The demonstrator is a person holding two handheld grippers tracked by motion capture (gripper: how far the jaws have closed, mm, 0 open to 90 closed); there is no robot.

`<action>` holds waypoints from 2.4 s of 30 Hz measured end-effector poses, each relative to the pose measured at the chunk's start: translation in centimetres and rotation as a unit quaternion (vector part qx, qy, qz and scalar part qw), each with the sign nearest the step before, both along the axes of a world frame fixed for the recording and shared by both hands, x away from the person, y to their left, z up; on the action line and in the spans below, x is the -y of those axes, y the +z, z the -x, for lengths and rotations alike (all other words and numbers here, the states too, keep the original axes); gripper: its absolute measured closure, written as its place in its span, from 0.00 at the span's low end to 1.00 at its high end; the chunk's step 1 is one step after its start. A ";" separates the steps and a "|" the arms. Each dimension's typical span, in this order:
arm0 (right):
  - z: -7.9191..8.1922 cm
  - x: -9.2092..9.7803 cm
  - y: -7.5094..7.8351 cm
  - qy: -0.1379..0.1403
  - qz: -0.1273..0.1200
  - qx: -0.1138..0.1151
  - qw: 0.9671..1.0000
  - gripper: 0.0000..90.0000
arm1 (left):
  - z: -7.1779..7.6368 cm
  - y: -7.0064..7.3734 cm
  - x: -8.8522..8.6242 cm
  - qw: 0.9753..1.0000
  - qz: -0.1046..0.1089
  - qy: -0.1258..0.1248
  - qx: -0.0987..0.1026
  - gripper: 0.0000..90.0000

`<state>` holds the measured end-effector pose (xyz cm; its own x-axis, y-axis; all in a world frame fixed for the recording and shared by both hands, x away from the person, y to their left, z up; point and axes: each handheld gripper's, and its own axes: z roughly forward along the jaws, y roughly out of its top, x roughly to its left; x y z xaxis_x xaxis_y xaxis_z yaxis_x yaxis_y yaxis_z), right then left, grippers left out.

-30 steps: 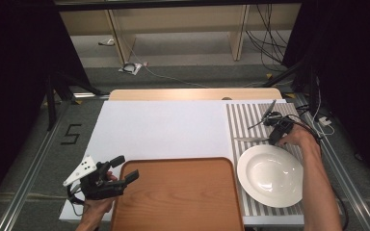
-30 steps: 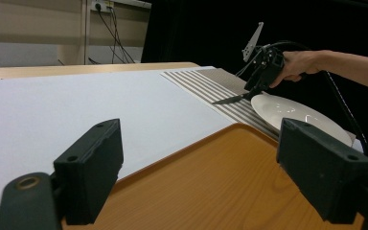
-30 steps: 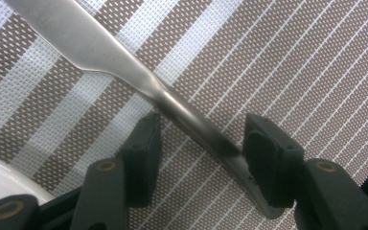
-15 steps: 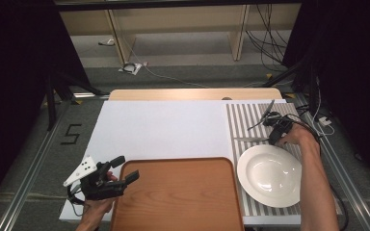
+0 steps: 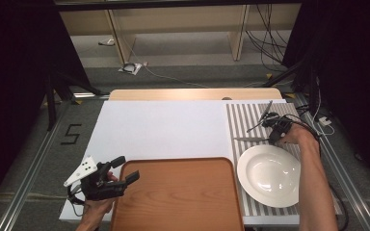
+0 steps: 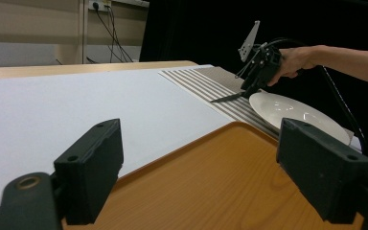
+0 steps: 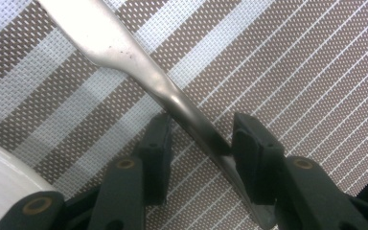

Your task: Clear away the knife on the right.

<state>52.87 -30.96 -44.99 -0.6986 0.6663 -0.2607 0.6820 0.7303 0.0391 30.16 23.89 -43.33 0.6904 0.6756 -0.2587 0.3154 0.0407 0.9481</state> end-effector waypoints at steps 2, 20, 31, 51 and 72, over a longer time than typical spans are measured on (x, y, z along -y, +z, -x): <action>-0.1 0.0 0.0 0.003 0.001 0.000 1.000 0.66 | 0.0 0.0 0.0 1.000 0.001 0.000 0.000 0.18; -0.1 0.1 0.0 0.008 -0.008 -0.006 1.000 0.72 | 0.1 0.0 0.0 1.000 0.000 0.000 0.001 0.18; -0.1 -0.3 -0.1 -0.007 -0.017 -0.026 0.999 0.86 | 0.1 0.0 0.0 1.000 -0.001 0.002 0.002 0.18; 0.3 -1.1 0.5 0.027 0.021 0.002 0.999 0.90 | 0.0 0.1 -0.2 1.000 0.006 0.005 0.000 0.19; 5.0 -4.0 7.5 0.030 -0.076 0.165 0.983 0.90 | -0.1 0.0 -0.3 1.000 0.006 0.009 -0.002 0.19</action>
